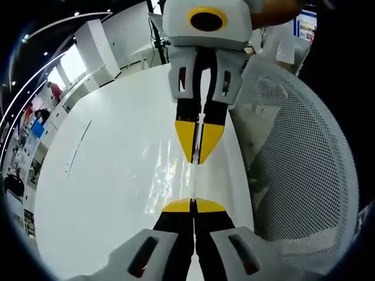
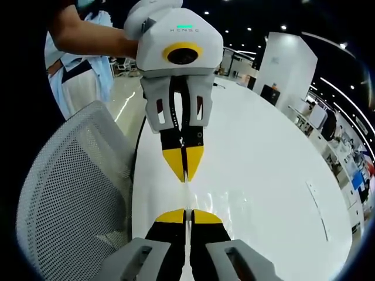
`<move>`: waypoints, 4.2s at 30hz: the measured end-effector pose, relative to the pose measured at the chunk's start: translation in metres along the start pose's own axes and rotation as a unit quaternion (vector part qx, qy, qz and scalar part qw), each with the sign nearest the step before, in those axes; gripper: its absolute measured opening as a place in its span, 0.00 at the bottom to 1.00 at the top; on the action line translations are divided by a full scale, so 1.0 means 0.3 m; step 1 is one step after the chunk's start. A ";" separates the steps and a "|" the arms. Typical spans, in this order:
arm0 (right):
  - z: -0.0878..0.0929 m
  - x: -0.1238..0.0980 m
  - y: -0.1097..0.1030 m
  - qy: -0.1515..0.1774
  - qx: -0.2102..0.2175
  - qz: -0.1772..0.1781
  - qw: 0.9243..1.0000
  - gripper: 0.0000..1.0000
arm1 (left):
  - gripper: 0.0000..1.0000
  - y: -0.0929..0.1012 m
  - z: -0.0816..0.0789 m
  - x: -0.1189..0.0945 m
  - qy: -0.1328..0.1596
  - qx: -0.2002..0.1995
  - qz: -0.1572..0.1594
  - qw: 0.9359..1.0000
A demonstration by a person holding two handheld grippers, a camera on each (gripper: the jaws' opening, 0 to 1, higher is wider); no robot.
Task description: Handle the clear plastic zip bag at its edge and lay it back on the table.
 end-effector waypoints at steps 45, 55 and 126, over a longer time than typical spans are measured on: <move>0.022 -0.020 0.001 -0.001 0.007 0.003 1.000 0.00 | 0.00 -0.004 0.029 -0.015 -0.004 -0.013 -0.003 1.000; 0.028 -0.025 0.003 -0.001 0.009 0.004 1.000 0.00 | 0.00 -0.006 0.033 -0.014 -0.004 -0.013 -0.003 1.000; 0.066 -0.069 0.003 0.005 0.022 0.012 1.000 0.00 | 0.00 -0.013 0.044 -0.023 -0.007 -0.021 -0.005 1.000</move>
Point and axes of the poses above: the point that each gripper's makers call its tool centre point, and the gripper's own axes: x roughly forward along the fingers, y roughly to its right, z roughly out of its underside, the point moved 6 cm from there along -x, roughly backward along the fingers, and after that the axes turned 1 degree about x, right-handed, at the moved point
